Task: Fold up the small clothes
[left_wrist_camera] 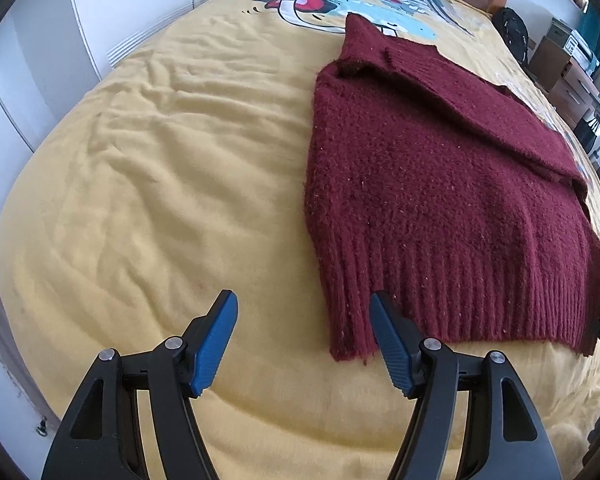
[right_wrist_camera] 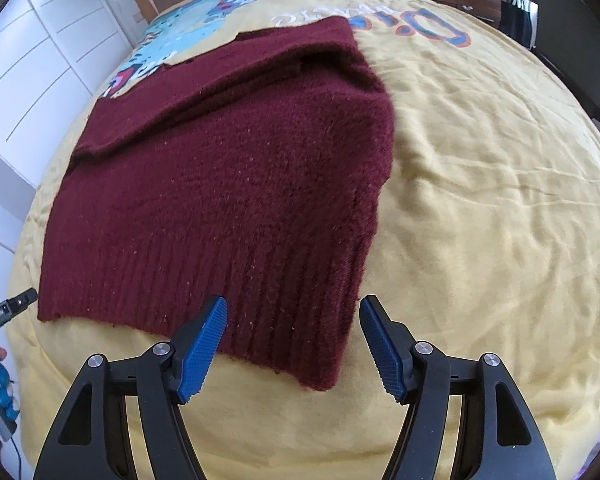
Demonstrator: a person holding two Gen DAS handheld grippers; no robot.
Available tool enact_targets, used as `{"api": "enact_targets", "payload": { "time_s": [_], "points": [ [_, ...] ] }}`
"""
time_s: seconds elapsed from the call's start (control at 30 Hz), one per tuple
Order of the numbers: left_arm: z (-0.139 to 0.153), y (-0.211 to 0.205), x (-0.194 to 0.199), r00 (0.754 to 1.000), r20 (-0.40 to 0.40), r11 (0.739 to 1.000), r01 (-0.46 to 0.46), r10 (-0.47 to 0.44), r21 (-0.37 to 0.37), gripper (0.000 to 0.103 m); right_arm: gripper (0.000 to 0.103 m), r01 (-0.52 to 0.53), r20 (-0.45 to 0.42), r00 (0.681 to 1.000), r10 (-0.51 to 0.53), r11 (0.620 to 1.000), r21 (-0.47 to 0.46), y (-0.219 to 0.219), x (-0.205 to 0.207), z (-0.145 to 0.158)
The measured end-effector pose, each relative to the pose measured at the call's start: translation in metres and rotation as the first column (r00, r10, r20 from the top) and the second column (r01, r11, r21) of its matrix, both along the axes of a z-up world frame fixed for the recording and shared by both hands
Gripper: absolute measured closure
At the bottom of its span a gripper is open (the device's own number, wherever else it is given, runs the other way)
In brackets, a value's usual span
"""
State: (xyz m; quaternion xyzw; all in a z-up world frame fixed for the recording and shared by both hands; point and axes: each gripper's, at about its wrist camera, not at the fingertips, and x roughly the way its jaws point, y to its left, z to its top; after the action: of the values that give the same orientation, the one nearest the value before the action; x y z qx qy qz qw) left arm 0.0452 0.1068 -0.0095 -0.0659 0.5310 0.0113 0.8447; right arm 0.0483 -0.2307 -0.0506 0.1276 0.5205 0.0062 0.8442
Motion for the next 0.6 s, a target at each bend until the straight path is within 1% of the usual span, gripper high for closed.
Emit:
{"api": "enact_targets", "payload": {
  "time_s": [0.37, 0.6],
  "points": [
    [-0.024, 0.004, 0.01, 0.999, -0.048, 1.0, 0.001, -0.003, -0.029, 0.04, 0.032, -0.023, -0.038, 0.999, 0.023, 1.0, -0.002, 0.01, 0.014, -0.015],
    [-0.034, 0.009, 0.016, 0.998, -0.058, 0.999, 0.007, -0.01, -0.046, 0.04, 0.031, -0.035, -0.05, 0.998, 0.036, 0.999, 0.01, 0.014, 0.022, -0.021]
  ]
}}
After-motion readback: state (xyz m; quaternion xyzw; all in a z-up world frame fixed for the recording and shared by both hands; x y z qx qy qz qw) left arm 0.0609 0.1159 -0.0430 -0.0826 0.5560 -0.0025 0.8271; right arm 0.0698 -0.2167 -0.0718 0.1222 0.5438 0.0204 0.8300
